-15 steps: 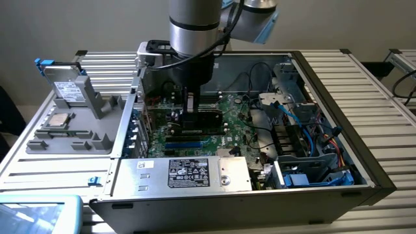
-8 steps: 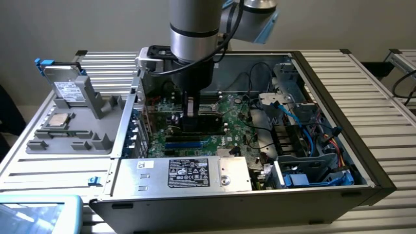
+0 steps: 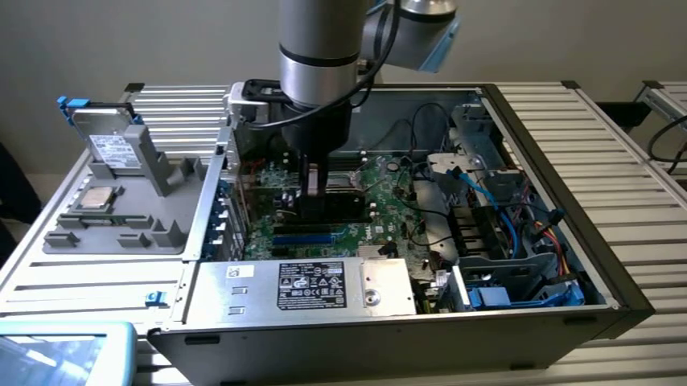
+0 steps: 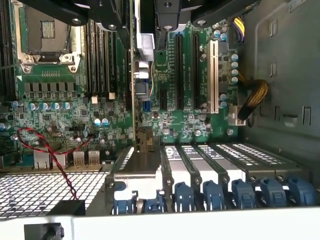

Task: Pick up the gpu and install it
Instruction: 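Insert the gpu into the slot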

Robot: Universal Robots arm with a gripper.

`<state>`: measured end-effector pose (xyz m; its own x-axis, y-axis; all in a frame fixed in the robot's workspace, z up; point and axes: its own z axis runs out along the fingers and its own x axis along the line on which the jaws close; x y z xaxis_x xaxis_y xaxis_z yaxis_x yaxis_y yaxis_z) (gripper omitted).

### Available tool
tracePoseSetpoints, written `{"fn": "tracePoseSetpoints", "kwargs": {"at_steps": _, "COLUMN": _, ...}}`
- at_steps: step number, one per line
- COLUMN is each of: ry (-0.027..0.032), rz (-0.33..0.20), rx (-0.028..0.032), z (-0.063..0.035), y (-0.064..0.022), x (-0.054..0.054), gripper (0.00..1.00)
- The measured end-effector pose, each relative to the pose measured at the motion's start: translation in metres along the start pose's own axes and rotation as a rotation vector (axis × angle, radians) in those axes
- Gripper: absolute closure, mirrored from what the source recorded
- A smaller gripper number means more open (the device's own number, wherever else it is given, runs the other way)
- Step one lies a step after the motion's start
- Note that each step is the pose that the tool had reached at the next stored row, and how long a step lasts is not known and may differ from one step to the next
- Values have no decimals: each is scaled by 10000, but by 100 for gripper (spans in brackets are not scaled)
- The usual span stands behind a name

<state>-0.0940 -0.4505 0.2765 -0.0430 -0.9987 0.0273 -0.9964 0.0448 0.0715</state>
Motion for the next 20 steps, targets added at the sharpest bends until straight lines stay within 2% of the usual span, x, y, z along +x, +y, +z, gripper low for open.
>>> {"fn": "tracePoseSetpoints", "kwargs": {"at_steps": 5, "ry": -1, "rz": -2, "rx": 0, "z": 78, "y": 6, "x": 0, "gripper": 71}}
{"fn": "tracePoseSetpoints", "kwargs": {"at_steps": 20, "ry": 1, "rz": -58, "rx": -15, "z": 218, "y": 16, "x": 29, "gripper": 71}}
